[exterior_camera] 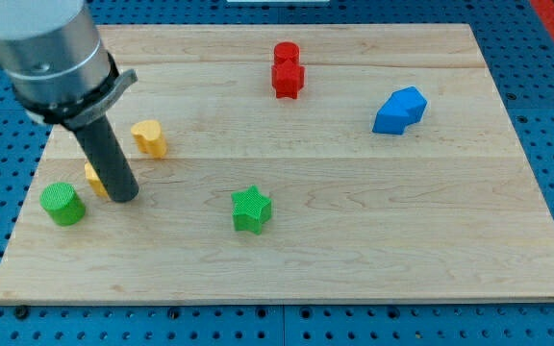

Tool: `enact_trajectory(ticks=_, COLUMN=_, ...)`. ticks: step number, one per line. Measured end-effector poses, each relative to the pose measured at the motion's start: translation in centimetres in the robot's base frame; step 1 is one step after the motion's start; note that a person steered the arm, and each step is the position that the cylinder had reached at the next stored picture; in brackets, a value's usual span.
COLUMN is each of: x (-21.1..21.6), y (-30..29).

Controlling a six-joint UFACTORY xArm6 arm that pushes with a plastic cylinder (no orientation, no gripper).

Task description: Move the yellow hexagon closer to the yellow heart

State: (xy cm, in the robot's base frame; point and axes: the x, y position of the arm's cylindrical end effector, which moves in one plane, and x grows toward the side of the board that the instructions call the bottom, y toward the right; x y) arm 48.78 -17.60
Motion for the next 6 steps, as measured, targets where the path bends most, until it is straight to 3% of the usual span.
enact_trajectory(ticks=1, x=2.5, y=-0.5)
enact_trajectory(ticks=2, x=3.3, y=-4.8)
enact_trajectory(ticks=3, x=-0.3, y=-6.6)
enact_trajectory(ticks=4, x=-1.3, y=-0.4)
enact_trajectory(ticks=5, x=-6.1, y=0.1)
enact_trajectory(ticks=6, x=-3.0, y=0.8)
